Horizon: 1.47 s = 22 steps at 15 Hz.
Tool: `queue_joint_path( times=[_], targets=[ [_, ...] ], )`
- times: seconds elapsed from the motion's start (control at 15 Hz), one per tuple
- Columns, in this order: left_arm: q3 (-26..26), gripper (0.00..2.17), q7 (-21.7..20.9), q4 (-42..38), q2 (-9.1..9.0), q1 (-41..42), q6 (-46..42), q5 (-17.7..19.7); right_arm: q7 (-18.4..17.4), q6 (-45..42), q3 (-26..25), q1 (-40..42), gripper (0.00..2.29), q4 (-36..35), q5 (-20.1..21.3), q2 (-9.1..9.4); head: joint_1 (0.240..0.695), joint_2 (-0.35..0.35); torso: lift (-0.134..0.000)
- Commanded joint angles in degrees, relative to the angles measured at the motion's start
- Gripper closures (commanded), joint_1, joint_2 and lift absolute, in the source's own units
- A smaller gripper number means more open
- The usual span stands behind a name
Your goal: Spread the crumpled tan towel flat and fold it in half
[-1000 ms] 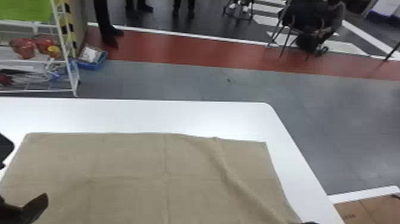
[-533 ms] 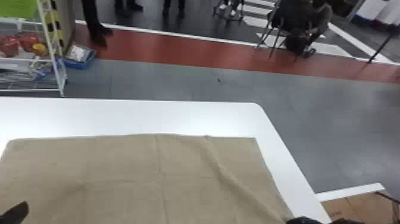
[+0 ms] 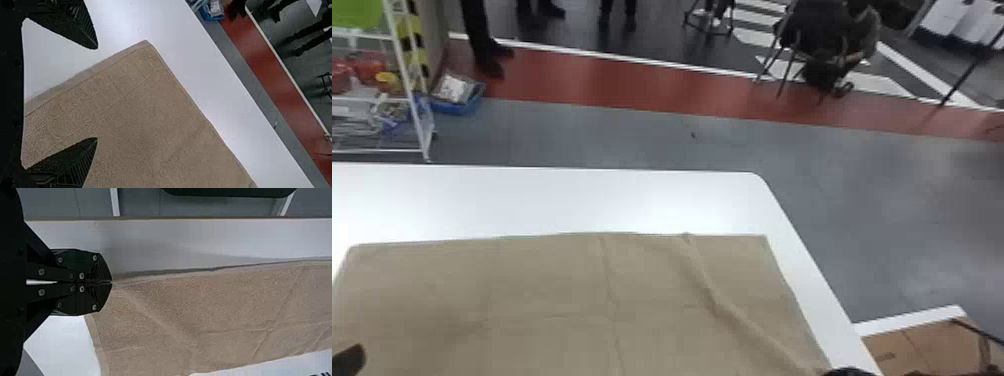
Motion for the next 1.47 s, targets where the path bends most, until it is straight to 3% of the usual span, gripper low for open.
queue_joint_path(
  times=[0.0,0.07,0.27,0.4,0.6,0.8,1.13,1.27,1.4],
  targets=[
    [0.0,0.05,-0.9,0.2,0.33,0.7,0.0,-0.8,-0.5,2.3,-0.5,-0.8,0.4,-0.6,-4.6,0.17,0.695,-0.35,-0.123],
    [0.2,0.05,-0.9,0.2,0.42,1.4,0.0,-1.1,-0.5,4.4,-1.5,-1.3,0.01,-1.3,-8.8,0.52,0.695,-0.35,-0.123],
    [1.0,0.05,-0.3,0.1,0.33,2.8,0.2,-1.5,0.6,16.5,-4.5,-4.7,0.02,-3.5,-24.7,1.84,0.695,-0.35,-0.123],
    [1.2,0.08,0.6,0.3,-0.19,2.7,0.4,-0.4,0.3,22.7,-4.3,-7.5,0.05,-4.3,-28.7,3.15,0.695,-0.35,-0.123],
    [1.3,0.15,0.9,0.4,-0.98,2.3,0.4,0.6,-0.9,23.7,-1.2,-9.7,0.05,-5.0,-29.6,5.53,0.695,-0.35,-0.123],
    [1.2,0.15,6.3,2.1,-1.16,1.3,0.2,3.3,-2.5,25.3,0.4,-12.9,0.07,-4.2,-29.6,7.72,0.695,-0.343,-0.123],
    [3.8,0.15,14.8,6.2,-4.15,-6.3,-2.3,12.6,-10.7,44.3,6.1,-19.9,0.12,-3.7,-29.5,9.13,0.695,-0.312,-0.123],
    [5.2,0.15,14.9,8.5,-5.99,-10.8,-2.3,15.7,-12.8,54.8,6.4,-23.7,0.14,-4.2,-31.6,10.19,0.695,-0.306,-0.123],
    [6.1,0.16,14.2,12.3,-5.99,-15.0,-6.7,18.5,-13.5,56.4,8.0,-25.7,0.14,-4.2,-31.5,10.36,0.695,-0.31,-0.123]
  ],
)
